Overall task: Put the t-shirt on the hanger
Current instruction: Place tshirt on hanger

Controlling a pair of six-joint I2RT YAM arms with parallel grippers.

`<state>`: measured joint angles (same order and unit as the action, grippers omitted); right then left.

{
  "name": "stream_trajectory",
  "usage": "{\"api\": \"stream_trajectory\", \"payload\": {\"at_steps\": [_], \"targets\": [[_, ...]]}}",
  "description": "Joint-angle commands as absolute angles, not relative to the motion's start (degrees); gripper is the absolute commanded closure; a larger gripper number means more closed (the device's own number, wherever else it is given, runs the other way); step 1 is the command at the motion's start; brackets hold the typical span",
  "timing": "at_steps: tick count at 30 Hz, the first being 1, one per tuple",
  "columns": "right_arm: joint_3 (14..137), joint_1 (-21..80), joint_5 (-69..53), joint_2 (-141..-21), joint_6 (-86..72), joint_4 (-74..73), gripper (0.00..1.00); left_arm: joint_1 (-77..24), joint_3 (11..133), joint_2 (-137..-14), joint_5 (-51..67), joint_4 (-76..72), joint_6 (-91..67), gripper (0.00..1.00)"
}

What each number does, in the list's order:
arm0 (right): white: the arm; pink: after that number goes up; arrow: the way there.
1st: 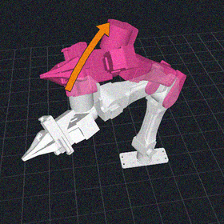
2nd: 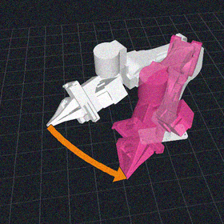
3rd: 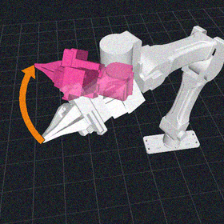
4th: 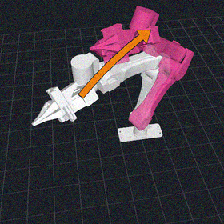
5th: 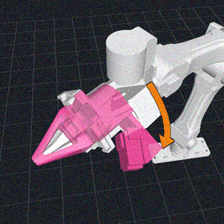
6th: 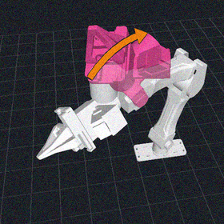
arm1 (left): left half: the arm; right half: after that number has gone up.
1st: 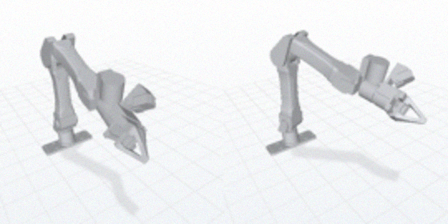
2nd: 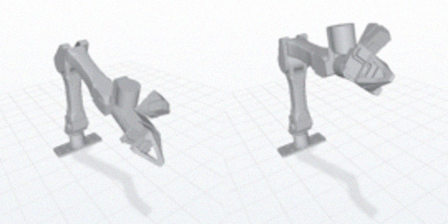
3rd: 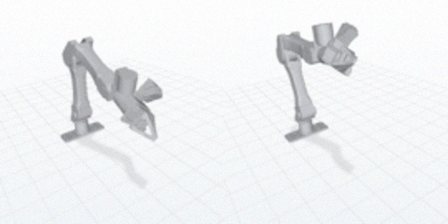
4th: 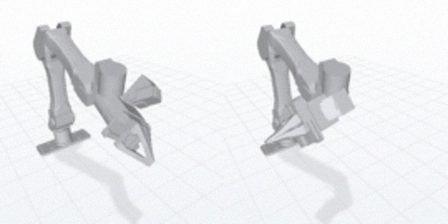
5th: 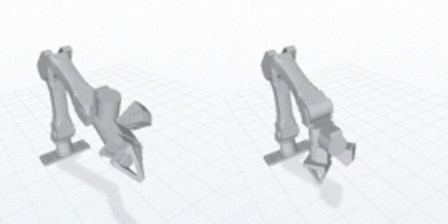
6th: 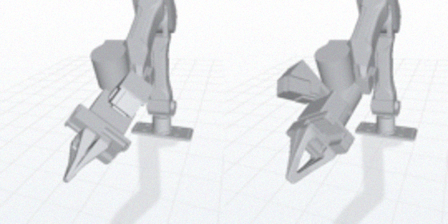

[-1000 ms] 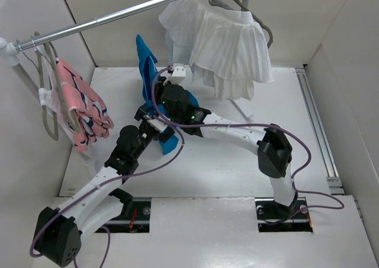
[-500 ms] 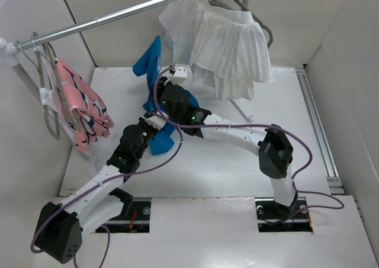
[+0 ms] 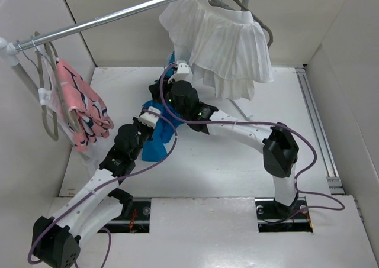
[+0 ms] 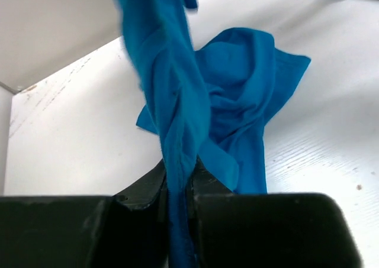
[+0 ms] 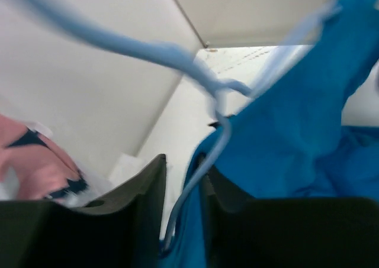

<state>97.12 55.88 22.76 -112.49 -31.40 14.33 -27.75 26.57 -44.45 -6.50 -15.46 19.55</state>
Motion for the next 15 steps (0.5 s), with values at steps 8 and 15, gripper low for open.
{"api": "stream_trajectory", "payload": {"at_steps": [8,15], "targets": [[93.3,49.7,3.3,-107.8,-21.1,16.8,0.48,-27.9,34.3,-43.8,-2.8,-11.7,9.7,1.0],[92.1,48.0,-0.2,-107.3,-16.8,15.6,0.33,-27.9,34.3,-43.8,-4.1,-11.7,6.3,1.0]]}}
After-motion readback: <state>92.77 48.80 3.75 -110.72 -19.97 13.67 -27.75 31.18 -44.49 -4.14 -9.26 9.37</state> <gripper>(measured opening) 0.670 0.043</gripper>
